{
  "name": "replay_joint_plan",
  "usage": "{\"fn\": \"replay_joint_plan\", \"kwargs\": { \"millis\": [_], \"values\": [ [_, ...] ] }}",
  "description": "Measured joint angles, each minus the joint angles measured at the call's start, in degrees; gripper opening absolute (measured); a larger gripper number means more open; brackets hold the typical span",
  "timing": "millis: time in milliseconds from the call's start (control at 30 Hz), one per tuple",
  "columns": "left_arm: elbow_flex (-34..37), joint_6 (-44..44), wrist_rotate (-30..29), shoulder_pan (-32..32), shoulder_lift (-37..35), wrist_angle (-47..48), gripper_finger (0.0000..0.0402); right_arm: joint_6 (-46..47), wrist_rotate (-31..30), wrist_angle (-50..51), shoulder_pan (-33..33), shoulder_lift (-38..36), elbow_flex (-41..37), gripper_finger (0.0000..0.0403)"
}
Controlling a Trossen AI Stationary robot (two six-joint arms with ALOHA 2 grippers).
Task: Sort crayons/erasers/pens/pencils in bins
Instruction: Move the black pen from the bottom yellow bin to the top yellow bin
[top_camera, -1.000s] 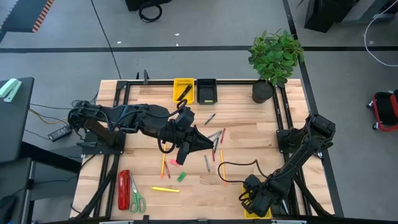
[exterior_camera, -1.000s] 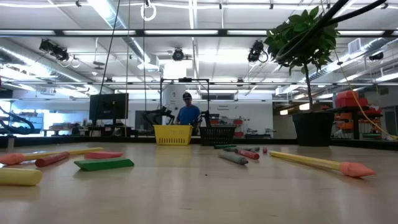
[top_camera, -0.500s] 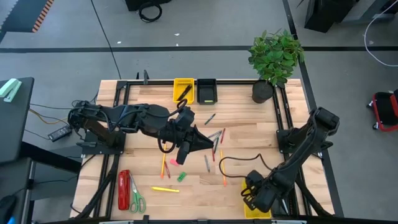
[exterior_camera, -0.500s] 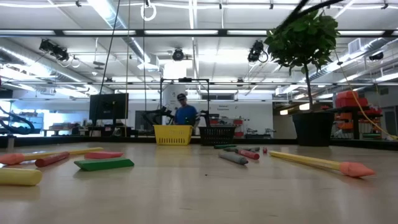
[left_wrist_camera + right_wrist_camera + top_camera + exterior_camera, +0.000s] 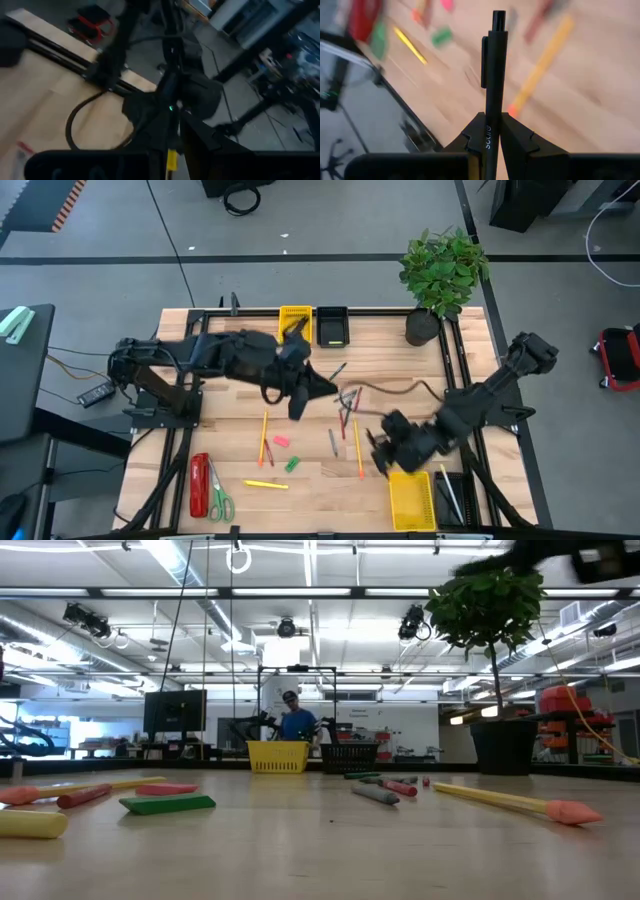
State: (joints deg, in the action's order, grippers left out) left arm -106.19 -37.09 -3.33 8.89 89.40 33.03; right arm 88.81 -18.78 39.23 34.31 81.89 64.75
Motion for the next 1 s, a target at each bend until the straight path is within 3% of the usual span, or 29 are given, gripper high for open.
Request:
{"fn": "replay_joint_plan", "kwargs": {
  "millis": [267,467,600,767,1000],
  "values": [
    [0.0,-0.1,-4.4,-8.3,-7.0,18.1,0.007,-18.3,0.4,-11.9,-13.6,-1.9,0.0,0.0052],
    [-0.1,1.7,-4.3,-18.4,-12.2,23.9,0.0111,-30.5,2.9,-22.8,-25.6,-1.7,0.1,0.0052],
    [0.0,1.8,-2.2,-23.5,-11.8,23.7,0.0144,-36.5,4.0,-31.5,-31.3,-1.1,0.0,0.0052],
    [-0.1,3.3,-1.9,-26.2,-8.6,22.6,0.0185,-37.6,5.2,-40.0,-35.8,-1.2,0.0,0.0052],
    [-0.1,0.9,-0.7,-26.3,-4.4,11.6,0.0227,-41.0,9.7,-39.6,-37.9,-1.2,0.0,0.0052]
  ]
}}
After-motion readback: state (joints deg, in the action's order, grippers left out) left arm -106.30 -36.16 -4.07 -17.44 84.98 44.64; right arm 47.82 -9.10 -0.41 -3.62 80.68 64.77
